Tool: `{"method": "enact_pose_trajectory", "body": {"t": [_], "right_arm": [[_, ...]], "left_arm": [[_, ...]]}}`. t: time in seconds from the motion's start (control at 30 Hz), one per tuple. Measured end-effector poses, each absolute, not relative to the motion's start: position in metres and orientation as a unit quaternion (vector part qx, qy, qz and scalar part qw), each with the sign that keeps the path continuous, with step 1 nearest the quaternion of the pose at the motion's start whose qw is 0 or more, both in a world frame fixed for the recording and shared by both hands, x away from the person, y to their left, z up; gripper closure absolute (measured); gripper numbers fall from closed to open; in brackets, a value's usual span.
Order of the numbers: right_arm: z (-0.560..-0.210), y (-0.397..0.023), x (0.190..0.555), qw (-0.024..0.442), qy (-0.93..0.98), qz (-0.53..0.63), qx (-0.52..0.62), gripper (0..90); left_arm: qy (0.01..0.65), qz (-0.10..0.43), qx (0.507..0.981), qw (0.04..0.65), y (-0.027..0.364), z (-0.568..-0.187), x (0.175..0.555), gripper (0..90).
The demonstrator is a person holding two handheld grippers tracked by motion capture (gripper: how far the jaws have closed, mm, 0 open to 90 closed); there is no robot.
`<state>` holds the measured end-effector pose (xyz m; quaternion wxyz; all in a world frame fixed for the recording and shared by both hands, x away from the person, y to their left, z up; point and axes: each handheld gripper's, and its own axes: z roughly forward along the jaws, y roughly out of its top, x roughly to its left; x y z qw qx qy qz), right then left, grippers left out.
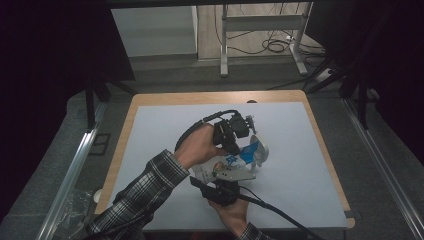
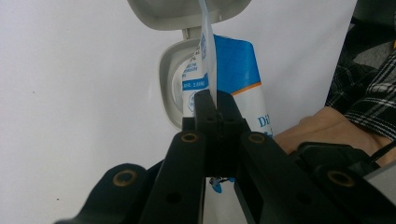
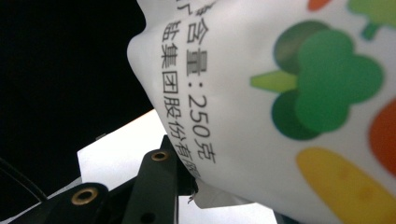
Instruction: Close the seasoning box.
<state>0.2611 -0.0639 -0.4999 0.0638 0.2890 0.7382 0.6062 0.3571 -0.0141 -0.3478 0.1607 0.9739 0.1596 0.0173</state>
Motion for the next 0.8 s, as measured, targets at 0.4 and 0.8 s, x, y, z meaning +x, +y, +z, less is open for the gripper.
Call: {"method": "enact_pose_trajectory", "body": {"t": [0.4, 0.8], "right_arm": [[-0.5002, -0.0636, 0.2606, 0.065, 0.739, 0.606, 0.289, 69.4], [-0.4999, -0.0636, 0.2608, 0.070, 0.739, 0.607, 0.285, 69.4]], "left_arm": [[0.158, 0.014, 0.975, 0.157, -0.0152, -0.3518, 0.3578, 90.0], [0.156, 0.009, 0.975, 0.155, -0.0165, -0.3546, 0.3588, 90.0]]}}
